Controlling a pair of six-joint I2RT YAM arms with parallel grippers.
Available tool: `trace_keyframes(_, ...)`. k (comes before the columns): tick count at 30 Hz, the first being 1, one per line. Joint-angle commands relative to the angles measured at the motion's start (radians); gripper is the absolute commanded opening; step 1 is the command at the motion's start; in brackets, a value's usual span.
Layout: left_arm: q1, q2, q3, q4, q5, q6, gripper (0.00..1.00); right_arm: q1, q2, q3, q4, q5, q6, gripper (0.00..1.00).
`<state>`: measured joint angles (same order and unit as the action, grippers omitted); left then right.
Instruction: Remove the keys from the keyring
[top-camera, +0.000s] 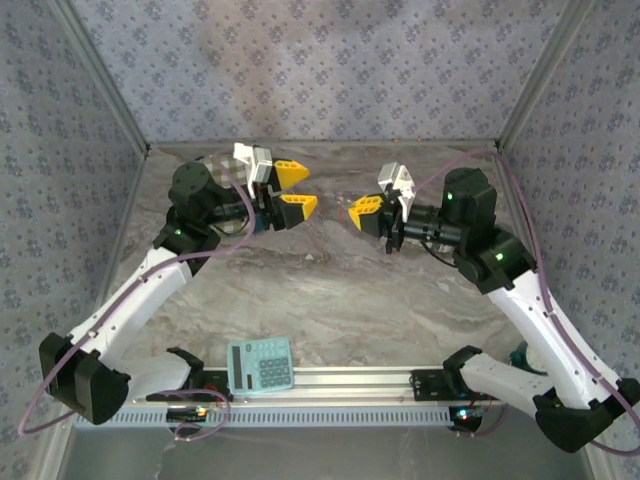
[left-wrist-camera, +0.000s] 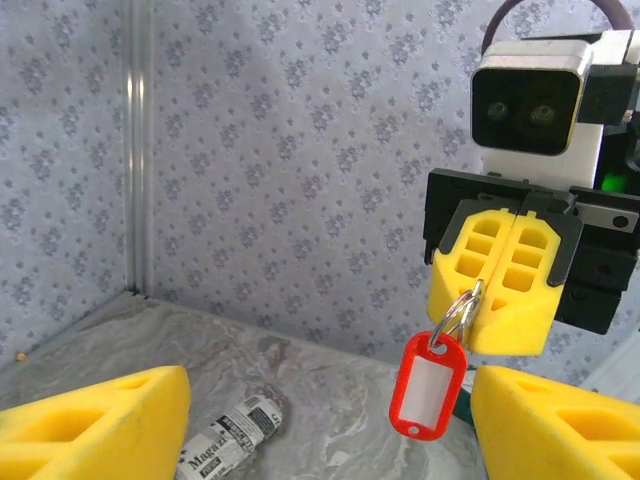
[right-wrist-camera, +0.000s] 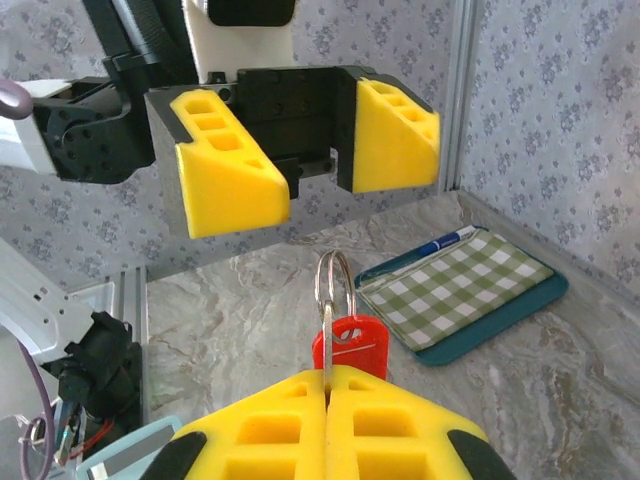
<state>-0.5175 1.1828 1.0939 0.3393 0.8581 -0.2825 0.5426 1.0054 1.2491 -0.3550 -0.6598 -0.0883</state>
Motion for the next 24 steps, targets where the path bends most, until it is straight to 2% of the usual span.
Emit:
trace_keyframes(1, -0.005, 0.008, 0.053, -0.002, 0.057, 0.005, 0.76, -0.004, -0.016, -0.007, 0.004, -0.052, -0.051, 0.00)
trace_keyframes(9, -0.017, 0.056, 0.117, -0.060, 0.133, 0.040, 0.77, -0.005, -0.001, -0.005, -0.008, -0.096, -0.057, 0.00)
trace_keyframes(18, -0.057, 0.101, 0.227, -0.263, 0.216, 0.176, 0.77, -0.011, 0.030, 0.025, -0.052, -0.122, -0.046, 0.00)
trace_keyframes(24, -0.063, 0.103, 0.239, -0.332, 0.229, 0.217, 0.76, -0.022, 0.033, 0.023, -0.038, -0.140, -0.025, 0.00)
